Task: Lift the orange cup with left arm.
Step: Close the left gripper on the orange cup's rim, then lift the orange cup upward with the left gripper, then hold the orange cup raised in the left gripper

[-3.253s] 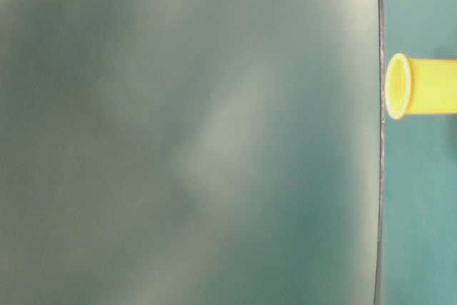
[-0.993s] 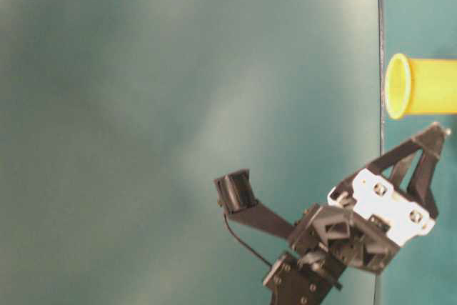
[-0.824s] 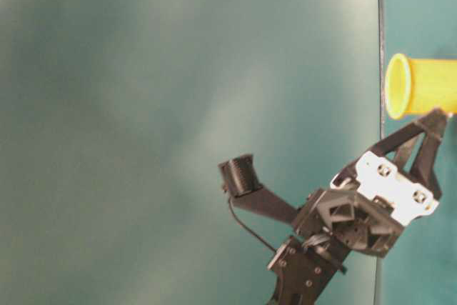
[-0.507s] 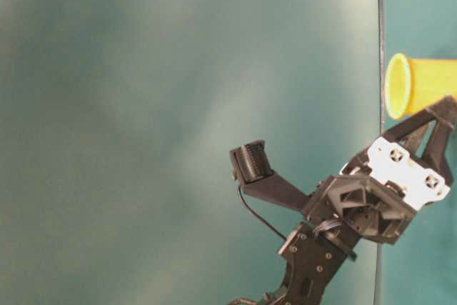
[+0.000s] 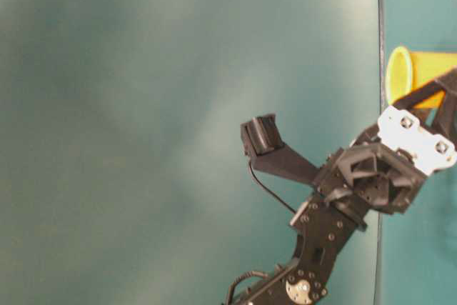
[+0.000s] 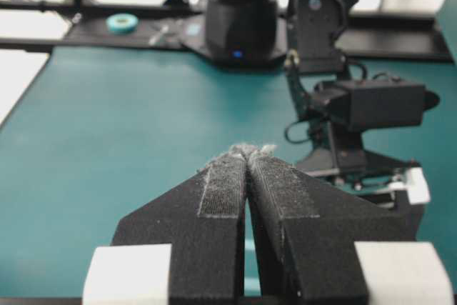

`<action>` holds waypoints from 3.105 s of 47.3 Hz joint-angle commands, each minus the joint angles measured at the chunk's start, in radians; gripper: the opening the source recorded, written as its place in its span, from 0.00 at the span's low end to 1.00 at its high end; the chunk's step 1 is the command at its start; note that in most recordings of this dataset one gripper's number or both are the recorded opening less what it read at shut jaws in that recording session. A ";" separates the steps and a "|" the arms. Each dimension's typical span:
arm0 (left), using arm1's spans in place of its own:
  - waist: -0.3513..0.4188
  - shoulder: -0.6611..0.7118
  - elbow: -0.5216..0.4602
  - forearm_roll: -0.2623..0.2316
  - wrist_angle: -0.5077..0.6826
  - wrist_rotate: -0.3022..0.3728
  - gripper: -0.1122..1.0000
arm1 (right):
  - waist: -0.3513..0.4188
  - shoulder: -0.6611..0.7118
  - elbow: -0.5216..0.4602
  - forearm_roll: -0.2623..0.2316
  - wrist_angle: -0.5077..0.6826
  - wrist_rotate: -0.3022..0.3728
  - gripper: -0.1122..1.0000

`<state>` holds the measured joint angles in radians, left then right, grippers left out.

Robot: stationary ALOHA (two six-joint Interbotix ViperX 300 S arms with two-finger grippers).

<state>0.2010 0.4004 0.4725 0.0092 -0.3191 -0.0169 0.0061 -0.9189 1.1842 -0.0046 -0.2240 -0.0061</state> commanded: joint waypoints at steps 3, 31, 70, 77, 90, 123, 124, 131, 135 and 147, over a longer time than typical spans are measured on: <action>0.005 -0.012 -0.034 0.002 -0.009 0.002 0.88 | 0.002 0.005 -0.032 0.000 -0.003 0.000 0.10; 0.005 -0.017 -0.038 -0.002 -0.002 0.003 0.70 | 0.000 0.005 -0.032 0.000 -0.003 0.005 0.10; 0.009 -0.181 -0.100 0.000 0.219 0.012 0.70 | 0.002 0.005 -0.037 0.000 -0.003 0.006 0.10; 0.009 -0.204 -0.103 0.000 0.238 0.020 0.70 | 0.002 0.005 -0.040 0.000 -0.002 0.006 0.10; 0.009 -0.233 -0.132 0.002 0.328 0.021 0.70 | 0.002 0.005 -0.041 0.000 0.015 0.006 0.10; 0.011 -0.345 -0.172 0.003 0.434 0.025 0.70 | 0.000 0.005 -0.046 0.000 0.020 0.006 0.10; 0.011 -0.344 -0.172 0.003 0.437 0.025 0.70 | 0.000 0.005 -0.046 0.000 0.020 0.005 0.10; 0.011 -0.345 -0.172 0.003 0.442 0.023 0.70 | 0.000 0.005 -0.048 0.000 0.018 0.005 0.10; 0.011 -0.345 -0.172 0.003 0.443 0.023 0.70 | 0.000 0.005 -0.048 0.000 0.020 0.005 0.10; 0.011 -0.344 -0.172 0.003 0.442 0.023 0.70 | 0.002 0.005 -0.049 0.000 0.018 0.005 0.10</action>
<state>0.2102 0.0936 0.3267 0.0092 0.1289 0.0061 0.0046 -0.9173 1.1658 -0.0031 -0.2010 -0.0015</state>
